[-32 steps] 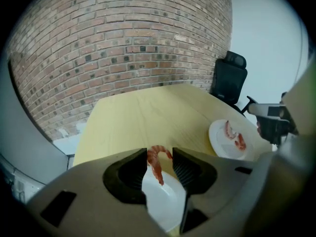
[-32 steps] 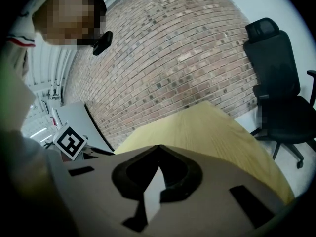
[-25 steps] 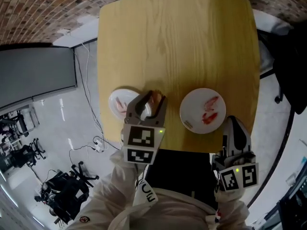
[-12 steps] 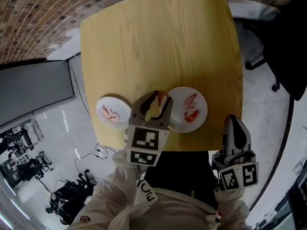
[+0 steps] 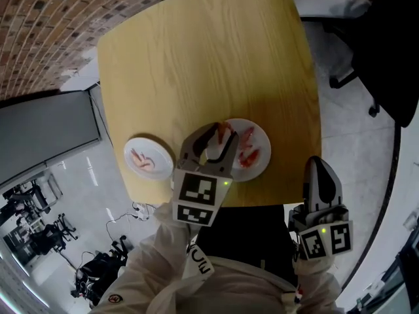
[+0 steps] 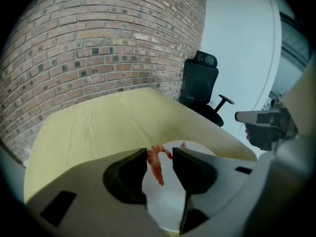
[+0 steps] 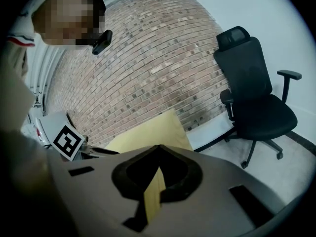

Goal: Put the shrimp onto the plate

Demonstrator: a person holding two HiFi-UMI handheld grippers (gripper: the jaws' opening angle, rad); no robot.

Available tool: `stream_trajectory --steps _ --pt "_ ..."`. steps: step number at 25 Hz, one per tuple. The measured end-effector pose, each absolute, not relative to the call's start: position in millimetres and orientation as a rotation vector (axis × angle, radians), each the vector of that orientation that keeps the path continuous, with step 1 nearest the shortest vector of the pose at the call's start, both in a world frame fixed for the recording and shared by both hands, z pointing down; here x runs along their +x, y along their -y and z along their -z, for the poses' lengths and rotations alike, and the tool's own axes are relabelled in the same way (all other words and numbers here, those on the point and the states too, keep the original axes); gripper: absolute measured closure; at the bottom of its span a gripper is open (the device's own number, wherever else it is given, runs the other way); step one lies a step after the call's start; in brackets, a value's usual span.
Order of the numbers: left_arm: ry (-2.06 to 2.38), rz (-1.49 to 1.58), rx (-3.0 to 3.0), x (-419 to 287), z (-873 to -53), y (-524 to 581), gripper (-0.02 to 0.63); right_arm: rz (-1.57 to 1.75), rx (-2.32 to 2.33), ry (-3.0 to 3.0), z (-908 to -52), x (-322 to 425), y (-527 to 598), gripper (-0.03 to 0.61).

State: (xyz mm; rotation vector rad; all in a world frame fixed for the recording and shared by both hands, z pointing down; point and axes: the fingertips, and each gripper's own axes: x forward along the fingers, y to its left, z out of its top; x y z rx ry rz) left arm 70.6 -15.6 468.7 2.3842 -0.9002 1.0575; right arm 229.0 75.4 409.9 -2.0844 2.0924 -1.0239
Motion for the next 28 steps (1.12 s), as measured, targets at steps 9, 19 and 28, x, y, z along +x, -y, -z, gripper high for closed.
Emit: stream_trajectory --steps 9,19,28 --pt "0.913 -1.061 2.372 79.9 -474.4 14.3 0.449 1.033 -2.088 -2.078 -413.0 239.6 -78.3 0.554" --pt "0.913 -1.066 2.363 85.1 -479.3 10.9 0.449 1.049 -2.078 -2.079 -417.7 246.0 -78.9 0.554" --pt "0.921 -1.049 2.361 87.3 -482.7 8.4 0.449 1.058 -2.065 -2.087 -422.2 246.7 -80.0 0.554"
